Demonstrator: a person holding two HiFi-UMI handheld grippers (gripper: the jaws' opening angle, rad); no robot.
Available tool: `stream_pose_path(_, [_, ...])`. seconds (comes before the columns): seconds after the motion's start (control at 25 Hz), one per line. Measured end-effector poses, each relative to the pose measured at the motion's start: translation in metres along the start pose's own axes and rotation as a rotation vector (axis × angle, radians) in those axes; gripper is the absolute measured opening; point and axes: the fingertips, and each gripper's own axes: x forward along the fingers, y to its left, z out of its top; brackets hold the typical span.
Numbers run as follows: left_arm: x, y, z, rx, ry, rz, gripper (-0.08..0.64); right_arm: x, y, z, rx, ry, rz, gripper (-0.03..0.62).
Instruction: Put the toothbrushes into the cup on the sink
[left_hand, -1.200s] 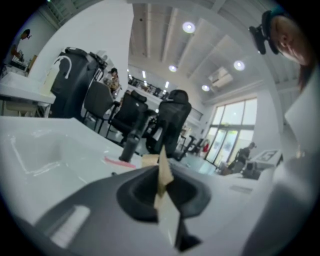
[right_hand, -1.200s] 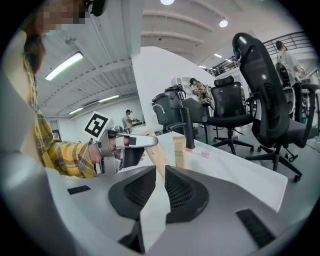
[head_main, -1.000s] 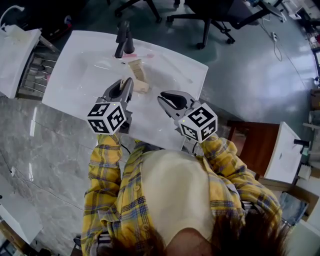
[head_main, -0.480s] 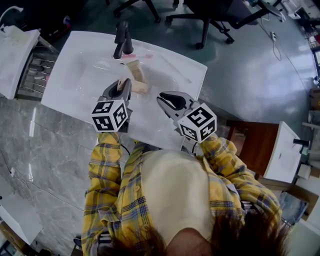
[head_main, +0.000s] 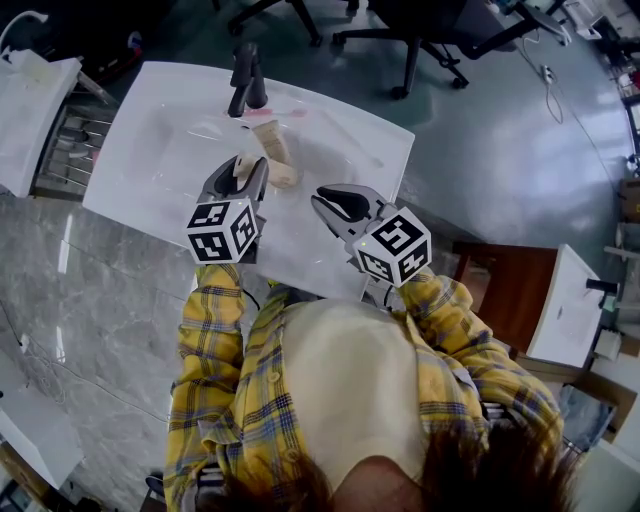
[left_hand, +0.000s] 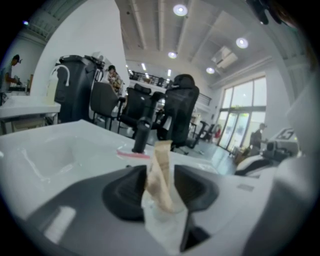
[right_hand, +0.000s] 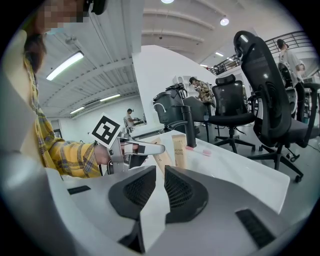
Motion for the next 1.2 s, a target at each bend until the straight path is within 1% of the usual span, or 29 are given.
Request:
stream_pose_path(0.24, [-0.008, 0.012, 0.002, 0.0, -0.021, 0.062, 0.202, 0.0, 0.002, 0.0, -0.001, 0.0, 0.006, 0.051])
stream_pose_path(0.4, [-0.017, 0.015, 0.001, -0.012, -0.033, 0.076, 0.202, 0.0, 0.005, 0.0, -0.006, -0.001, 0.013, 0.051])
stream_pose_path(0.84, [-0.047, 0.019, -0.002, -0.069, -0.066, 0.083, 0.202, 0.002, 0.012, 0.003, -0.025, -0.001, 0.03, 0.051])
stream_pose_path(0.92, [-0.053, 0.018, -0.002, -0.071, -0.076, 0.089, 0.201, 0.002, 0.012, 0.004, -0.028, -0.001, 0.033, 0.051])
stream_pose_path(1.08, [-0.065, 0.015, 0.002, -0.035, -0.103, 0.111, 0.198, 0.004, 0.014, 0.003, -0.031, 0.004, 0.041, 0.051])
stream_pose_path(1.2, [-0.073, 0.011, 0.006, -0.066, -0.139, 0.1, 0.176, 0.005, 0.015, 0.002, -0.032, 0.008, 0.045, 0.051])
